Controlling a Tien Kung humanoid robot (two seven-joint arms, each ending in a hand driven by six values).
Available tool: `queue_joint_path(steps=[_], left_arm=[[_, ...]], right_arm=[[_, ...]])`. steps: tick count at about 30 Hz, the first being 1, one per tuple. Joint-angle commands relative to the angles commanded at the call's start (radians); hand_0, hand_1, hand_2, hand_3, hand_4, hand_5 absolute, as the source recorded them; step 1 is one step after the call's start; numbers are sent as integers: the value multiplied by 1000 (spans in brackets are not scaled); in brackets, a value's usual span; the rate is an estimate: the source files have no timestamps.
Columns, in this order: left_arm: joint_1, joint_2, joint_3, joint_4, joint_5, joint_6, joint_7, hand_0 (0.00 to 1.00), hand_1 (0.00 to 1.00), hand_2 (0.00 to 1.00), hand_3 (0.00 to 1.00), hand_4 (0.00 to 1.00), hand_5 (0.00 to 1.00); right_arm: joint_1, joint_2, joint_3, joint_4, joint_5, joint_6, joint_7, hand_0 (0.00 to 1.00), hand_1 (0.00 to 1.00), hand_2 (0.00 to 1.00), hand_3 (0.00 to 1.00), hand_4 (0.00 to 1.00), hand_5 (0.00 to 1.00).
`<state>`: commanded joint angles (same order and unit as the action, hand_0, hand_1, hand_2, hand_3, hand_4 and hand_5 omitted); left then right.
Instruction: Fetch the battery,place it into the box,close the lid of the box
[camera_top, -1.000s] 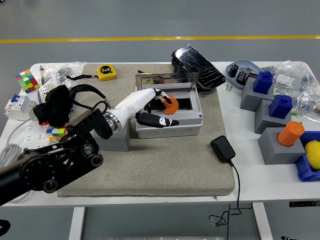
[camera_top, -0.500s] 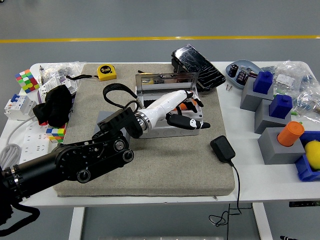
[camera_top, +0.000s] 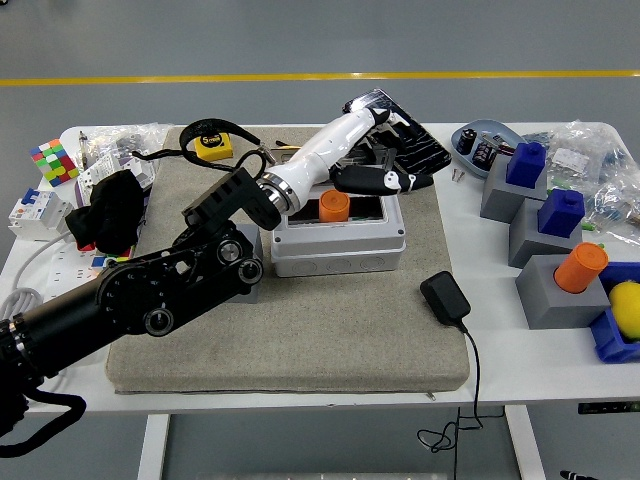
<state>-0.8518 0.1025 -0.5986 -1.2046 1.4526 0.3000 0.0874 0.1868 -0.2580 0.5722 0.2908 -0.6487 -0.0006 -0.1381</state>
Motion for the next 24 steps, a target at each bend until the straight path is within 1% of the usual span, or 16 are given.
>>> queue_joint_path(steps=[4, 5, 8, 9, 11, 15, 16, 17, 19, 22, 24], left_arm=[[-6, 4, -38, 51, 17, 0, -5, 615, 753, 718, 730, 998, 536], [-7, 4, -43, 68, 18, -3, -3, 704, 810, 762, 758, 998, 530], [-10, 5, -38, 113, 18, -15, 9, 704, 810, 762, 758, 998, 530], [-8, 8, -25, 128, 13, -22, 16, 704, 810, 762, 758, 998, 530], [-4, 13, -7, 138, 9, -31, 27, 710, 816, 763, 761, 998, 529], [6, 21, 19, 130, 8, -48, 45, 710, 816, 763, 761, 998, 529], [10, 25, 25, 121, 8, -58, 54, 710, 816, 763, 761, 998, 529], [13, 29, 30, 110, 10, -68, 62, 699, 795, 749, 750, 998, 527], [18, 37, 40, 90, 13, -82, 75, 699, 795, 749, 750, 998, 527], [29, 50, 52, 51, 18, -96, 91, 699, 795, 749, 750, 998, 527], [37, 61, 58, 21, 25, -104, 101, 682, 784, 743, 748, 998, 529]], right_arm=[[0, 0, 0, 0, -1, 0, 0, 666, 665, 674, 549, 900, 489], [-1, 0, -2, 0, 1, 0, 0, 666, 665, 674, 549, 899, 488], [-2, 1, -2, 0, 2, 0, 0, 666, 665, 674, 549, 899, 488], [-2, 1, 0, 1, 1, -1, 0, 666, 665, 674, 549, 899, 488], [-3, 1, 1, 1, 1, -1, 0, 666, 665, 674, 549, 901, 492], [-4, 1, 1, 0, 3, -1, 0, 666, 665, 674, 549, 901, 492], [-5, 1, 2, 0, 3, -1, 0, 666, 665, 674, 549, 901, 492], [-6, 1, 2, 0, 3, 0, 0, 666, 665, 673, 549, 900, 493], [-7, 1, 2, 1, 2, 0, 0, 666, 665, 673, 549, 900, 493], [-9, 0, 3, 1, 2, 0, 0, 666, 665, 673, 549, 900, 493], [-9, 0, 3, 1, 3, 0, 1, 665, 665, 673, 549, 899, 494]])
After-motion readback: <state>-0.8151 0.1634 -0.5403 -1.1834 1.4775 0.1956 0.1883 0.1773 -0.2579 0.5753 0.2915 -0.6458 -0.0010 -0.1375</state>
